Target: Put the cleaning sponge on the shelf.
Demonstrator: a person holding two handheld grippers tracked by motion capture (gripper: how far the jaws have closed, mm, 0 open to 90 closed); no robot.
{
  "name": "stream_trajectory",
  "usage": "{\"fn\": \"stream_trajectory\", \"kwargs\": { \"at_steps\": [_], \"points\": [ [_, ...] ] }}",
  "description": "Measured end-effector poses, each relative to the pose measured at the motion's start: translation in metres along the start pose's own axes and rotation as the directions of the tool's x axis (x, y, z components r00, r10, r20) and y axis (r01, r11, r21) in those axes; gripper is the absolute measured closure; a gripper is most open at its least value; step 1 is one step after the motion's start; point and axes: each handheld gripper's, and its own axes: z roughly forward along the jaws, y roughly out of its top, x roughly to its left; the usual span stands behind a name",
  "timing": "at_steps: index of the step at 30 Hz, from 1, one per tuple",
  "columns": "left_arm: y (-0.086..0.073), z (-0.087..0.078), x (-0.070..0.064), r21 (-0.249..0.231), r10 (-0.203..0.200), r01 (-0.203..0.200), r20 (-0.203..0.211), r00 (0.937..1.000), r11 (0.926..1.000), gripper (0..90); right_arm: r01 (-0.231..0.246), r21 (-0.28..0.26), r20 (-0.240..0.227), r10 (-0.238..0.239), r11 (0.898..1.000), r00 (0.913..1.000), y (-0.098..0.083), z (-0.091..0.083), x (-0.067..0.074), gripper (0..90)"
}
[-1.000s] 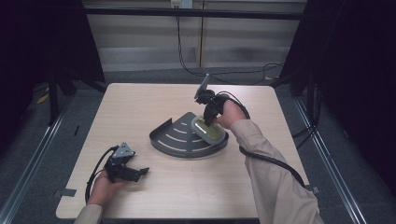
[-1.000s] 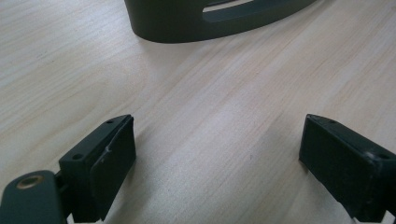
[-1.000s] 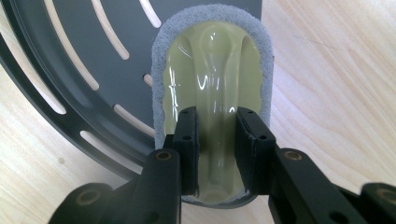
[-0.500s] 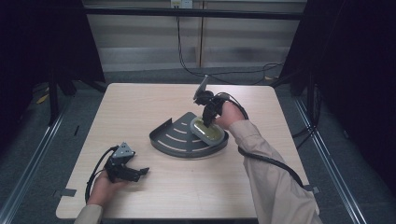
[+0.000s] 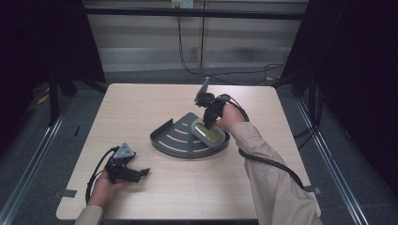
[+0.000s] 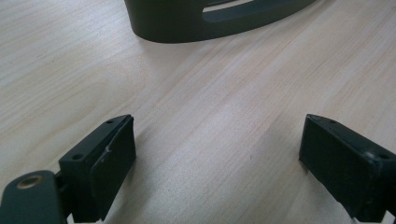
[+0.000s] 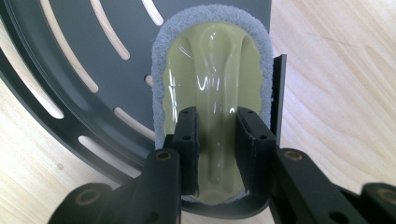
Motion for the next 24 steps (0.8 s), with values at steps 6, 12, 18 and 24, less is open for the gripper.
{"fn": "stream_trajectory", "kwargs": {
  "at_steps": [6,12,18,24],
  "points": [
    [0.0,0.0,0.0,0.0,0.0,0.0,0.0,1.0,1.0,10.3,-0.006,0.003,0.001,0.006,1.0,1.0,-0.002,0.0021,-0.0008,71.2],
    [-0.0001,0.0002,-0.0001,-0.002,0.0,0.0,-0.002,1.0,1.0,10.3,-0.001,0.013,0.007,0.001,1.0,1.0,-0.003,0.0057,-0.0011,71.2],
    [-0.0001,0.0002,-0.0001,-0.003,-0.001,0.001,-0.002,1.0,1.0,10.3,0.001,0.024,0.011,-0.001,1.0,0.9999,-0.0035,0.0075,-0.0015,71.2],
    [-0.0001,0.0002,-0.0001,-0.002,0.0,0.0,-0.002,1.0,1.0,10.3,0.007,0.025,0.01,-0.007,1.0,0.9999,-0.005,0.0096,-0.0021,71.1]
  ]
}}
